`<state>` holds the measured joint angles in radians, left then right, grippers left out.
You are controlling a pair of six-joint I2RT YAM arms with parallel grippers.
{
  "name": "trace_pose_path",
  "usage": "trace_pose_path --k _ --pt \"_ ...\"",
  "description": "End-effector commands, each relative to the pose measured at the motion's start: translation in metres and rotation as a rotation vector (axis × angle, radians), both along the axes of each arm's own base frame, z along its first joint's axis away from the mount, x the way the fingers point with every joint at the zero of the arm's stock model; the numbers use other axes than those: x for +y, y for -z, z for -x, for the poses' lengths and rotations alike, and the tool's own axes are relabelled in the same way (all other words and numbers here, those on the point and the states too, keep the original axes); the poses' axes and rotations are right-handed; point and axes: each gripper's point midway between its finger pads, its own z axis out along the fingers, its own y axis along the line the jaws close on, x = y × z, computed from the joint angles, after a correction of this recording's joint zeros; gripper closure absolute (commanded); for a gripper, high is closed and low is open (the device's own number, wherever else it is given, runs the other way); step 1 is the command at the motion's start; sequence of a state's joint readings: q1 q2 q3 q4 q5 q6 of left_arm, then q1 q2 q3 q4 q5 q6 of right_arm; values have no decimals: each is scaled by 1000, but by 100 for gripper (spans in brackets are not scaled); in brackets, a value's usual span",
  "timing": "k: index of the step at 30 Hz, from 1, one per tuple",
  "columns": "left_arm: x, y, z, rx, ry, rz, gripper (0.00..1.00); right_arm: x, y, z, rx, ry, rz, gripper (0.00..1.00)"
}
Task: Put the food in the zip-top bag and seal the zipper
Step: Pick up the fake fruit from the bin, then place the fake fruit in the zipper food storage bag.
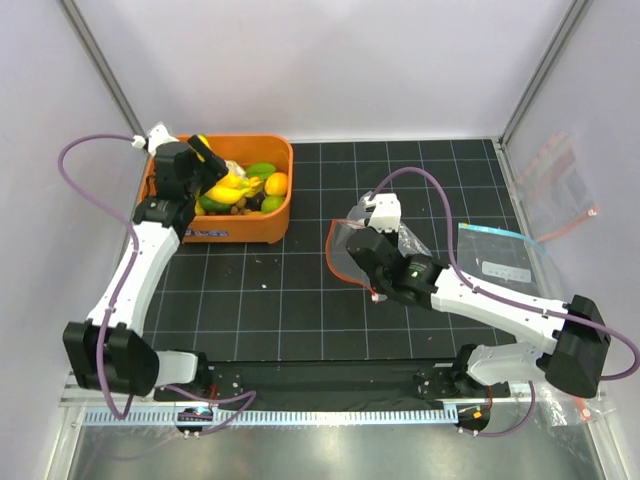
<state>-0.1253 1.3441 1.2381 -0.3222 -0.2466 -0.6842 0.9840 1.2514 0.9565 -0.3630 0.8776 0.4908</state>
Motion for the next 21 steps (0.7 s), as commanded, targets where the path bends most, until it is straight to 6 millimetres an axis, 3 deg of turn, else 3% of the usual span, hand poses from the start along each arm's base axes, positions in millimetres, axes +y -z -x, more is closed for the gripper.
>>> trace_pose_path --k 1,4,5,9,10,12,13,15,20,21 --pt "-48 -19 12 -83 178 148 87 2 -22 -3 -61 -10 -70 99" --pt "-75 -30 31 -135 251 220 89 7 -21 -2 -51 -34 -74 99" --pt "-94 -40 44 -162 303 234 89 8 -21 -2 -51 -36 -78 99" --pt "-135 -46 76 -207 396 269 89 10 -22 -1 -49 -51 -94 99" --pt "-142 -37 84 -199 414 271 88 9 -23 0 -53 -51 -101 99" --pt "-161 -45 100 -256 465 296 89 11 -25 0 -58 -57 -116 99" --pt "-165 -31 105 -242 477 293 88 11 -24 1 -56 -59 -118 99" --pt "-181 -32 114 -271 525 304 88 12 -24 2 -54 -64 -132 99" --pt "-197 -6 127 -287 617 164 87 30 -23 11 -10 -154 -212 99" --pt "-201 -13 127 -340 639 161 87 34 -24 13 -5 -173 -232 99"
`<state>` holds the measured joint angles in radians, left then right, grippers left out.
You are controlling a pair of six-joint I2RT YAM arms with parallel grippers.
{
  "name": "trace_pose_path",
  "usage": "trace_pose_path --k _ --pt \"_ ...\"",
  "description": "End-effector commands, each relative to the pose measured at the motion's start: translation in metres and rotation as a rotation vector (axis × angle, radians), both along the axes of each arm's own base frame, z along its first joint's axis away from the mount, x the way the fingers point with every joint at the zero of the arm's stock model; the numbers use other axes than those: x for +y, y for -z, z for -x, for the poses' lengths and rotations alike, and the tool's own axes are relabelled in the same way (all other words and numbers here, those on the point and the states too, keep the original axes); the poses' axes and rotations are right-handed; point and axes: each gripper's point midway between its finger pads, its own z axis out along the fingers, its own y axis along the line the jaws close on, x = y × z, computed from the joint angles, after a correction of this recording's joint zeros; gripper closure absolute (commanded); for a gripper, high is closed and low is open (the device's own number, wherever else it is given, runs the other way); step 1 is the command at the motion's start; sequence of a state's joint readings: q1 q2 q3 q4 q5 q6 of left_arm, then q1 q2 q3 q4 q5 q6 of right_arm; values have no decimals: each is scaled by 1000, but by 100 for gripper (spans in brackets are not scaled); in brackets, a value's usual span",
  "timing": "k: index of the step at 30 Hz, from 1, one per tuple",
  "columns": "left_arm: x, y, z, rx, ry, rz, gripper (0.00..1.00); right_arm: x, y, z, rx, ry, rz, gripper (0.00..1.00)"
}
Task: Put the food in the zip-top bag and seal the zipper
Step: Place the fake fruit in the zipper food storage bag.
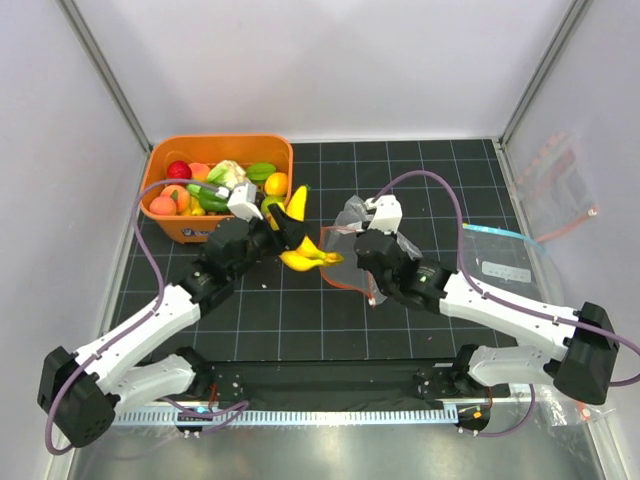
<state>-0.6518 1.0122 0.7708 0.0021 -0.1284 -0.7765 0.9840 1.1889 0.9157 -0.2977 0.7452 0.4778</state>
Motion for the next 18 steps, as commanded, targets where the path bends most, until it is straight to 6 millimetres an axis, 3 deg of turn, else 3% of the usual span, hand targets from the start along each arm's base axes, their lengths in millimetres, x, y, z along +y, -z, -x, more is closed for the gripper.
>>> trace_pose_path --k 1,8,10,12,18 --pt "-13 -27 2 -206 58 6 87 24 -18 8 5 -101 -159 99" --pt "-30 -45 26 -360 130 -10 89 48 -17 25 76 -208 -265 99" --pt "-29 -44 28 -412 129 -42 94 52 -18 27 89 -230 -280 99" --pt "-35 -50 34 -481 158 -56 100 54 -18 30 104 -240 -292 99" --pt "-52 -57 49 -619 234 -78 100 54 -25 36 108 -253 -341 99"
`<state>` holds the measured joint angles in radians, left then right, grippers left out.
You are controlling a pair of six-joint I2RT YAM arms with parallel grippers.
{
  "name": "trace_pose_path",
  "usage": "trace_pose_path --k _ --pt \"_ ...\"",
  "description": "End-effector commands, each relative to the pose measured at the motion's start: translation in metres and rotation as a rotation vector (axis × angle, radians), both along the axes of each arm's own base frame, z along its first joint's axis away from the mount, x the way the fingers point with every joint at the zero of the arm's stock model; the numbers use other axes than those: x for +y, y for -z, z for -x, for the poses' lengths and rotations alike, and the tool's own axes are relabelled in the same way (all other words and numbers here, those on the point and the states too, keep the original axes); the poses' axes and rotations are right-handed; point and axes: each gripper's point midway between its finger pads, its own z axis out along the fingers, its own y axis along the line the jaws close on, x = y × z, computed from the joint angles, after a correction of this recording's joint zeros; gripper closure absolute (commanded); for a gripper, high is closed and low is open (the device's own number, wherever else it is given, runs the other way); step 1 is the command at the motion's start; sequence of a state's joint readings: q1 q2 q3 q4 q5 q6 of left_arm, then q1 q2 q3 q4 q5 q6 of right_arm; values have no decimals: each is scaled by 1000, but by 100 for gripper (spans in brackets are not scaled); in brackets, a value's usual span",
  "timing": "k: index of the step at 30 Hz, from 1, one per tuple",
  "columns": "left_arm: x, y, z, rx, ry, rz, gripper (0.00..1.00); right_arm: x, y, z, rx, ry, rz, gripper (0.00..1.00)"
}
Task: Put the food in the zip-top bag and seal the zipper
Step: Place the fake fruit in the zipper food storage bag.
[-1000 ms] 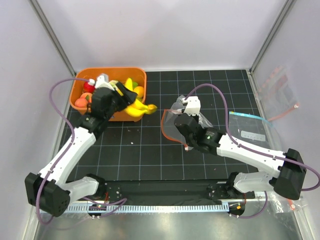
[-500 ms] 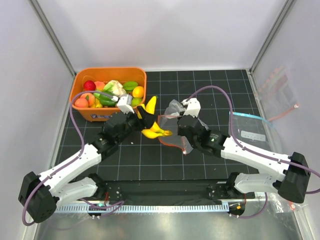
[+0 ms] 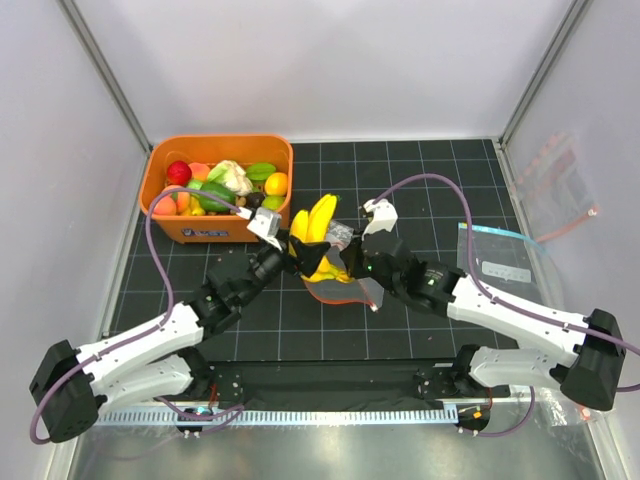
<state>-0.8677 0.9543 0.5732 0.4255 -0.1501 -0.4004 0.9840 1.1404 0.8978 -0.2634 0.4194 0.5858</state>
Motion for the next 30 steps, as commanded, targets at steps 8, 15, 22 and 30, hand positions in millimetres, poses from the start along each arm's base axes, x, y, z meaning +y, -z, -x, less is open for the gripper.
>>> trace_pose_path --k 8,15,22,30 --pt "-11 -56 27 -379 99 29 100 11 -45 6 14 -35 -150 99" --pt "-22 -56 51 -530 229 -35 100 16 -62 4 48 -32 -145 99" --pt "-28 -40 49 -605 245 -135 99 14 -89 5 49 -30 -207 99" --pt "-30 -30 39 -569 213 -158 64 -2 -112 1 29 -10 -283 99"
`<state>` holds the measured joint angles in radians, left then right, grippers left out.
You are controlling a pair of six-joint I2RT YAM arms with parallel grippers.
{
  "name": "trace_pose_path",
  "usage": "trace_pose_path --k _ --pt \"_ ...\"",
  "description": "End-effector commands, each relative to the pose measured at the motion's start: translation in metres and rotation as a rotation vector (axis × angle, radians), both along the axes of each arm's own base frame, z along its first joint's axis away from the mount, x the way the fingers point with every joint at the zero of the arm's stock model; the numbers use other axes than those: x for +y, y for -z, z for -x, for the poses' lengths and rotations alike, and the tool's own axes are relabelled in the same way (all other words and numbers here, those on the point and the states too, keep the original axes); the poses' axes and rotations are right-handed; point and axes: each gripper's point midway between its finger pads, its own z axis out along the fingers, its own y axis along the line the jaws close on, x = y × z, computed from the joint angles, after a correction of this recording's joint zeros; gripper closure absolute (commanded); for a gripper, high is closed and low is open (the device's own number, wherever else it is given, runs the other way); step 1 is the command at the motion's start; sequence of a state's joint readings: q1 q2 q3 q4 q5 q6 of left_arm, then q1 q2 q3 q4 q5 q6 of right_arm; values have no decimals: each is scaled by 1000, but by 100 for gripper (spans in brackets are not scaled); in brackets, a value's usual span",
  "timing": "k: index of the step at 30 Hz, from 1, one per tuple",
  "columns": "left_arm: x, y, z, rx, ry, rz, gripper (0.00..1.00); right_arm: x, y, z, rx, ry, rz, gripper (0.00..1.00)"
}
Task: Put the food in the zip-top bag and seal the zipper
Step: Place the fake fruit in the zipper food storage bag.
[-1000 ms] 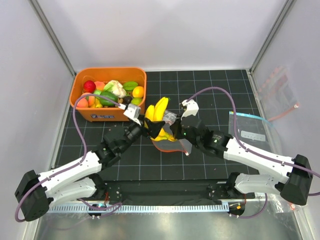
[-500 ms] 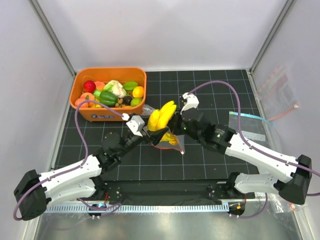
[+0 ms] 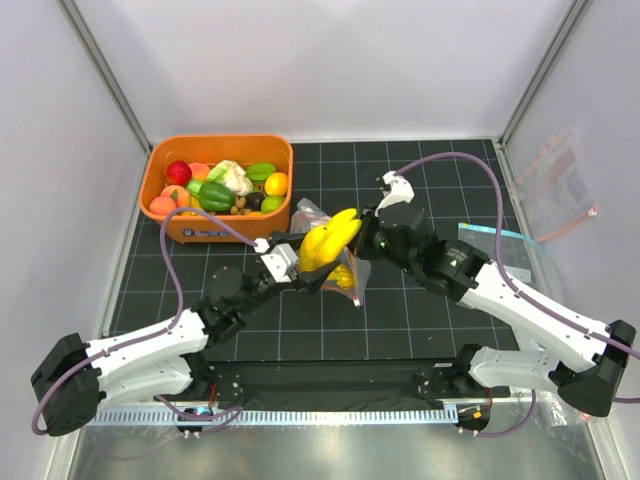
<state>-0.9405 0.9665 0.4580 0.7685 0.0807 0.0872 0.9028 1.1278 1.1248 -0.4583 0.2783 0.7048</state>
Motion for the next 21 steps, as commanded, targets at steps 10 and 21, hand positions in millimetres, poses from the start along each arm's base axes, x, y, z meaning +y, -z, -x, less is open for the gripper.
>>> trace_pose_path --k 10,21 --pt "2 -7 -10 26 -57 43 23 -10 -34 -4 -66 24 -134 99" --pt "7 -15 -13 130 -84 100 4 -22 -18 -6 -71 61 -113 99"
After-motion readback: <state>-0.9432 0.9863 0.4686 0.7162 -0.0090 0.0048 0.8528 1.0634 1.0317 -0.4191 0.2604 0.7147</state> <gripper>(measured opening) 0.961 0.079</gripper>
